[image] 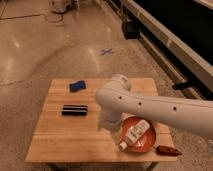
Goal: Move the arm in a circular motion
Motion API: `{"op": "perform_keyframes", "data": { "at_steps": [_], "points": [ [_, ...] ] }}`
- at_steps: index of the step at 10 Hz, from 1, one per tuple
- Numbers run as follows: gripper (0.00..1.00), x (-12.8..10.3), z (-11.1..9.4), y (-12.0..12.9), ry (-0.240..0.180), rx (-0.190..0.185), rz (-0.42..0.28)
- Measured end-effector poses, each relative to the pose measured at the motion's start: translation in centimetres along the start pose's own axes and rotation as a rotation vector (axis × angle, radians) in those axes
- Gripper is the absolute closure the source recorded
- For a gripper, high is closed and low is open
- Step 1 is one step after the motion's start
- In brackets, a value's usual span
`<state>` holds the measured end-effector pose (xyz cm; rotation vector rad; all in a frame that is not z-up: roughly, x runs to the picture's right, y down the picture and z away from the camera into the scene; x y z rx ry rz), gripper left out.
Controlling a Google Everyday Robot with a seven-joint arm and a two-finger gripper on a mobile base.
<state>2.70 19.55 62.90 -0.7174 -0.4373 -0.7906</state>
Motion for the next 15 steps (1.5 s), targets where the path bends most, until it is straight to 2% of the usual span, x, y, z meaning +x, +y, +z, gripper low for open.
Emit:
{"op": "perform_keyframes", "data": {
  "at_steps": [2,4,6,8,10,12,15],
  "points": [
    [0.35,3.4,0.0,3.4,-0.020,0.012,0.087],
    [0.35,6.9,-0.1,6.3,-0.020,0.018,0.169],
    [0.35,11.3,-0.2,9.4,-0.015,0.025,0.282],
    [0.35,16.5,-0.4,11.2,-0.008,0.041,0.408],
    [0.35,20.7,-0.6,10.6,-0.003,0.060,0.505],
    [0.35,23.7,-1.1,8.7,0.010,0.079,0.559],
    [0.35,24.6,-1.3,8.1,0.015,0.086,0.576]
  ]
}}
